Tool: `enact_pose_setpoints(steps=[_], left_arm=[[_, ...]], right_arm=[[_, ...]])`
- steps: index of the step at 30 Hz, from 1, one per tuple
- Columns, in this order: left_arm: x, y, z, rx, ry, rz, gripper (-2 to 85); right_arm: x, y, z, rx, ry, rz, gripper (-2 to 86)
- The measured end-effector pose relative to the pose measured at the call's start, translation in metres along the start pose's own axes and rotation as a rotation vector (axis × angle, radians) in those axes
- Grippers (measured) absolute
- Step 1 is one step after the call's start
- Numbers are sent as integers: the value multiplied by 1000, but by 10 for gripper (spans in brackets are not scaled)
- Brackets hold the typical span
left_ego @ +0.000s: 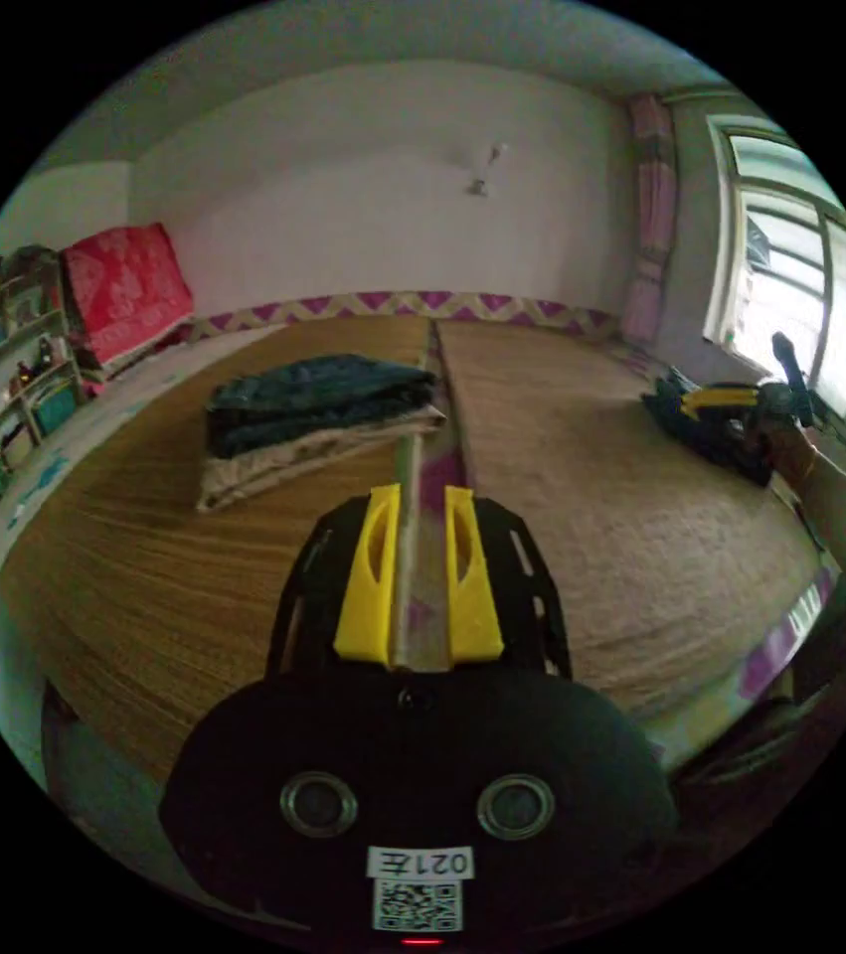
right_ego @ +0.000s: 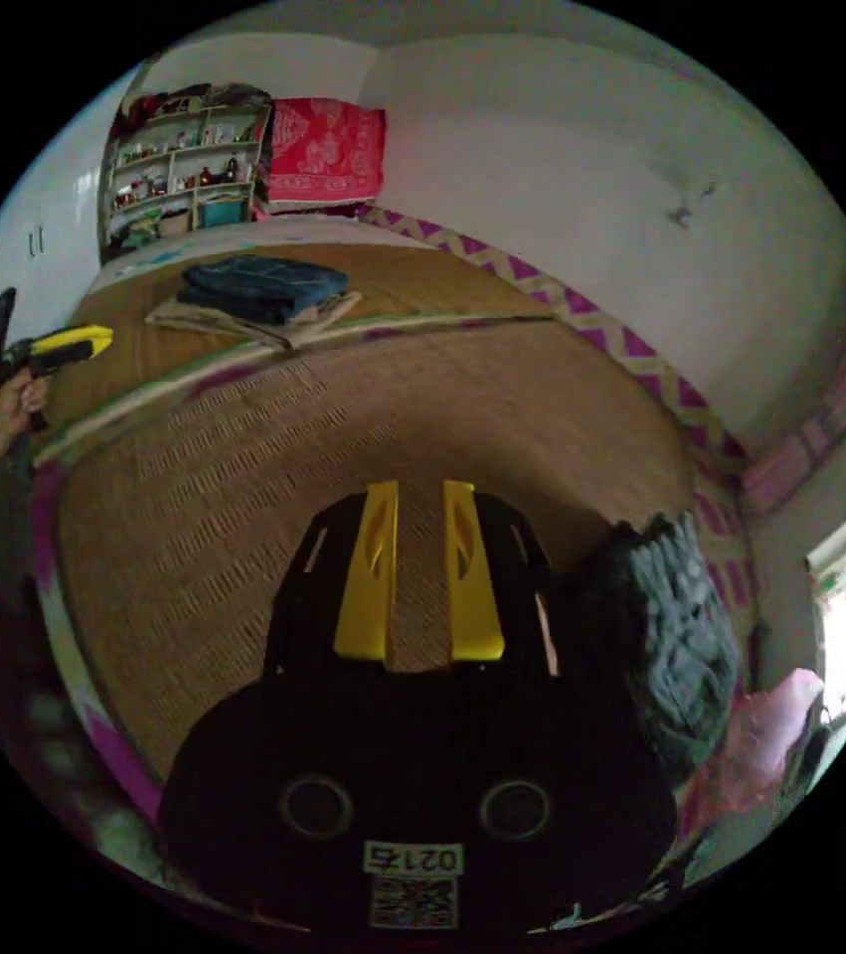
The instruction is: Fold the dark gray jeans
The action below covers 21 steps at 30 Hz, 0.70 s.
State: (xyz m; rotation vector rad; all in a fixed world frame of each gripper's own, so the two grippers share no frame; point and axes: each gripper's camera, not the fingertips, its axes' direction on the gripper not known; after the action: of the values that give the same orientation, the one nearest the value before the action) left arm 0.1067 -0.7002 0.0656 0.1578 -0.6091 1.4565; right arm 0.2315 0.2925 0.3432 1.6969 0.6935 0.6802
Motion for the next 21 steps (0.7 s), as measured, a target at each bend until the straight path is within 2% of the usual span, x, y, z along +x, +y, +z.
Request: enact_pose_setpoints(steps=[4, 6, 11, 16, 21], left_arm=[[79, 25, 2, -38, 105, 31, 1], [107, 33, 4, -45, 104, 22, -5], [152, 55, 20, -77, 157, -57, -9], [177, 73, 19, -87, 169, -94, -10], [184, 83, 17, -110, 204, -138, -10]], right_arm=[[10, 62, -39, 64, 297, -25, 132], [19, 73, -42, 8, 369, -18, 134], [40, 76, -26, -105, 376, 21, 133], [37, 58, 21, -221, 444, -45, 155], [43, 46, 45, -258, 428, -5, 165]])
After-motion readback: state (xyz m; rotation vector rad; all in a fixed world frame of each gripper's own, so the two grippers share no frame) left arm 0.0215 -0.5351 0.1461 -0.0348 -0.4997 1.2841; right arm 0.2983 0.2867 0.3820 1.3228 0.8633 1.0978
